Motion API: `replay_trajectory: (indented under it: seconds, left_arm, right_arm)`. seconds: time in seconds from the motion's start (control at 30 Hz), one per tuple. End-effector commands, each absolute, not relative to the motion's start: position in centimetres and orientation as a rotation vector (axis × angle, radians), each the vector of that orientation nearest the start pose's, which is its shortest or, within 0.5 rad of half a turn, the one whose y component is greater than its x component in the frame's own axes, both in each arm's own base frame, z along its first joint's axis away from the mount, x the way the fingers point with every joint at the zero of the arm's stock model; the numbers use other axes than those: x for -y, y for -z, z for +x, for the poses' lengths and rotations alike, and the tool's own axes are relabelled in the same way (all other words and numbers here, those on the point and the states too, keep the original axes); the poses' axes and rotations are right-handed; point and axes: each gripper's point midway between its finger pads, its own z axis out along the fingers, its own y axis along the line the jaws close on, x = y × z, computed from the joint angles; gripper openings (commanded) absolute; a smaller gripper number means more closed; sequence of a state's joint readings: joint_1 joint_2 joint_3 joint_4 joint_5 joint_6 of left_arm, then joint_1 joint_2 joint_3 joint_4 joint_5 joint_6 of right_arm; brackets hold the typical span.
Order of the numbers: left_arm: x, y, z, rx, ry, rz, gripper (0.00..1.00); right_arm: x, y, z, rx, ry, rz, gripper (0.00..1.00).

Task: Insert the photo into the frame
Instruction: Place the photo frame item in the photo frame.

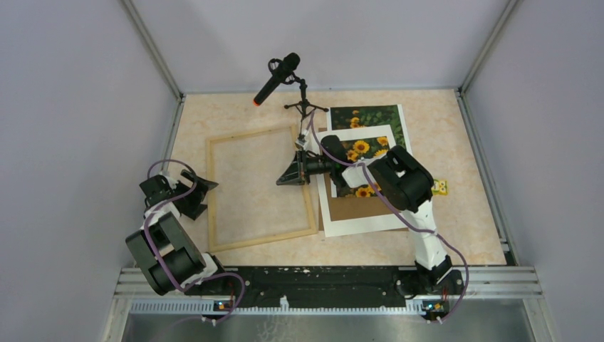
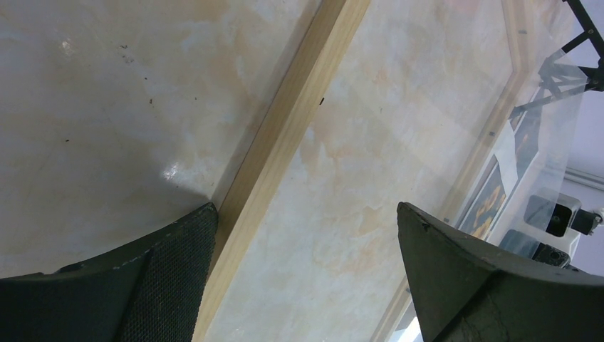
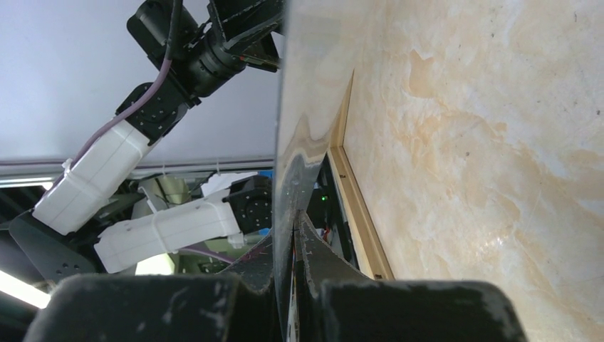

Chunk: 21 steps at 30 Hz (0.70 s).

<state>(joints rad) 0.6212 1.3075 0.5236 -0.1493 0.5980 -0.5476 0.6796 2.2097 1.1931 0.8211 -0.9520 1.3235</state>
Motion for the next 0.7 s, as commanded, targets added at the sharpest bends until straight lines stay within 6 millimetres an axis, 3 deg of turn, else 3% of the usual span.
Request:
replay_trajectory:
  seconds: [0.0,0.07,0.17,0.27,0.53,0.6,0.67]
  left_arm:
    - [-6.0,-5.7,28.8,-2.118,0.714,-1.07,0.98]
    - [-6.0,-5.7,28.8,-2.118,0.713,-1.069,0.99]
    - [-6.0,-5.7,28.8,-2.116,0.716,-1.071,0.98]
    - [-6.0,-5.7,28.8,-2.117,0.715,-1.068,0.98]
    - [-5.9,-5.7,28.7,-2.113,0.718,-1.068,0.98]
    - [-5.9,-5.7,28.7,-2.112,0.719,-1.069,0.98]
    - [-5.9,-5.7,28.7,-2.112,0.719,-1.066,0.98]
  right_arm:
    - [-44.7,-10.6,28.0,-2.295,-2.046,-0.266,0.0]
    - [-44.6,-9.8,28.1,-2.319,-2.005,-0.271,0.03]
    - [-44.5,-9.2,28.4,-2.342,-1.944,-0.278,0.27]
    - [-44.5,-8.5,28.9,-2.379,-1.848,-0.289,0.37]
    - [-45.6,-7.2,29.7,-2.425,-1.732,-0.266,0.41]
    - [-46.1,-7.6,29.9,-2.409,-1.741,-0.251,0.38]
    - [-46.3,-8.2,30.0,-2.392,-1.766,-0.238,0.29]
